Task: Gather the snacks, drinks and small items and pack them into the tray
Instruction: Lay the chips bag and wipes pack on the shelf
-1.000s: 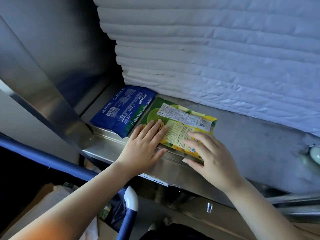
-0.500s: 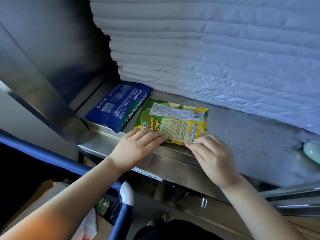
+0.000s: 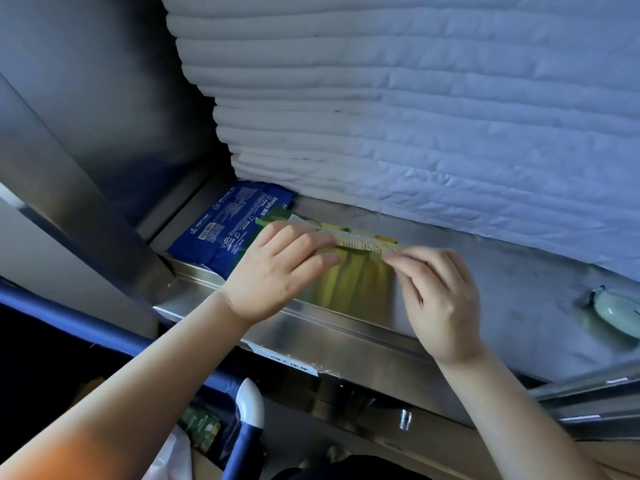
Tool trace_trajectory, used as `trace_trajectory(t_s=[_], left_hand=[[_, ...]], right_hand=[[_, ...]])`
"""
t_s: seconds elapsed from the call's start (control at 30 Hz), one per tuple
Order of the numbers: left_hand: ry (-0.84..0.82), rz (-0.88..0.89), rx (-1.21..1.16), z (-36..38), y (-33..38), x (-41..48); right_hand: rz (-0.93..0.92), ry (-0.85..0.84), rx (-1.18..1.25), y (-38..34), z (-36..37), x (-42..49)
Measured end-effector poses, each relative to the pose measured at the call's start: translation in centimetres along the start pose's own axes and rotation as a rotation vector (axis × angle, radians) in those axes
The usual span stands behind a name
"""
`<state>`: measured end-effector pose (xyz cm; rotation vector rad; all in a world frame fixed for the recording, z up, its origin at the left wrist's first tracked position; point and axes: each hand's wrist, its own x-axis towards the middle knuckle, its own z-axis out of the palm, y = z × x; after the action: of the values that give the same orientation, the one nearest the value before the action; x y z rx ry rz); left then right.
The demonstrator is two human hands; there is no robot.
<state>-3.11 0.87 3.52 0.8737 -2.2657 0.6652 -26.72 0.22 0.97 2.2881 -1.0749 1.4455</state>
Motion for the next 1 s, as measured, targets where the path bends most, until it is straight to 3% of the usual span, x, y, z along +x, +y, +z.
trace_trajectory(t_s=[0.33,1.0], left_hand=[[0.037,-0.078,-0.072,-1.0,0.0,2.7],[0.136,-0.104,-0.078,-2.9,-0.4,4.2]], right_hand=[[-0.037,-0.033,-0.072,-0.4,-0.6,1.9],[0.127,-0.082,0.003,-2.9,-2.5,6.0]])
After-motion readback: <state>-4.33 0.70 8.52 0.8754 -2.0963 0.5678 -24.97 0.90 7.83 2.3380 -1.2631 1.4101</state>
